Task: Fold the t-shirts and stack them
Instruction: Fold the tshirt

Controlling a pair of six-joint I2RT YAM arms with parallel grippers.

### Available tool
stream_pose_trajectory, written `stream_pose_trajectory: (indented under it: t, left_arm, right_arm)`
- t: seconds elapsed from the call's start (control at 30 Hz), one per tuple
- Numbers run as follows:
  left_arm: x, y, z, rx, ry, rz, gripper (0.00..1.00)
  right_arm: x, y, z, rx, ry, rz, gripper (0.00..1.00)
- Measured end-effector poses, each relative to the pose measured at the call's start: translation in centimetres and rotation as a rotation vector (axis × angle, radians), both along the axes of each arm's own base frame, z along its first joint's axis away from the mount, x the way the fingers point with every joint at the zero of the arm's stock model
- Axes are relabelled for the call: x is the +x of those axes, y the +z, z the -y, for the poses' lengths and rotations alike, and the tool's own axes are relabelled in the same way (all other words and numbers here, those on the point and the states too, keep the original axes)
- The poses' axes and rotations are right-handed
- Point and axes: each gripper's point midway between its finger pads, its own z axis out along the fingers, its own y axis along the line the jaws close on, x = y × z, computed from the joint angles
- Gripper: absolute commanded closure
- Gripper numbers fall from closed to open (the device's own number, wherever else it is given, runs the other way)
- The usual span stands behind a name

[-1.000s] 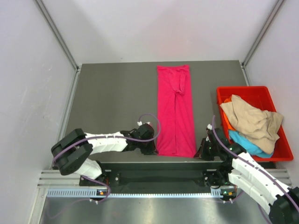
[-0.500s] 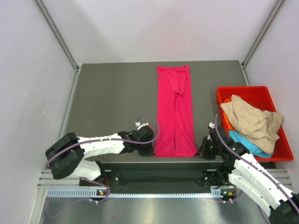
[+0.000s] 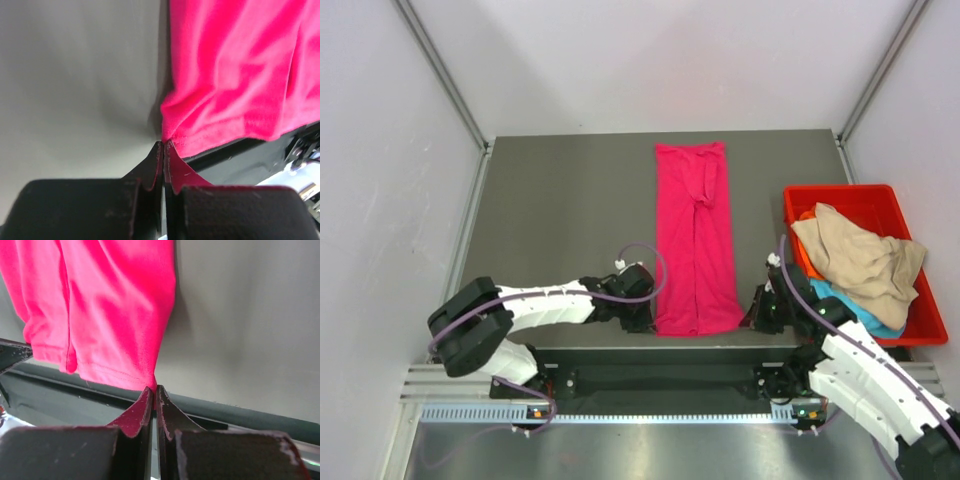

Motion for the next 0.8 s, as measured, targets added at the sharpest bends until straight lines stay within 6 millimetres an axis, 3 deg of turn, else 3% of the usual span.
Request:
stream_pose_trajectory:
  t: [0.13,0.3,0.5,0.6,0.8]
  left_arm:
    - [2.5,0.6,0.4,-0.019,0.025,-0.003,1.0]
    - [7.8,2.6,1.0,-0.059,0.062,0.027,1.0]
    - [14.9,5.0,2.1,-0.09,0.067,0.07,1.0]
    - [18.6,5.9,2.4,-0.101,0.071,0.092,1.0]
    - [25.3,6.2,2.6,-0.118,0.085,0.116,1.0]
  right_arm:
    - [1.7,0.7,-0.2,-0.042,0.008,0.006,1.0]
    - [4.1,0.7,-0.8,-0.099,0.021,-0.024,1.0]
    - [11.1,4.1,-2.1,-0.127,0.02,0.054,1.0]
    - [15.0,5.4,-1.7,-0.137,-0.005,0.09,1.0]
    - [21.4,4.9,0.3,-0.167,-0.034,0.076,1.0]
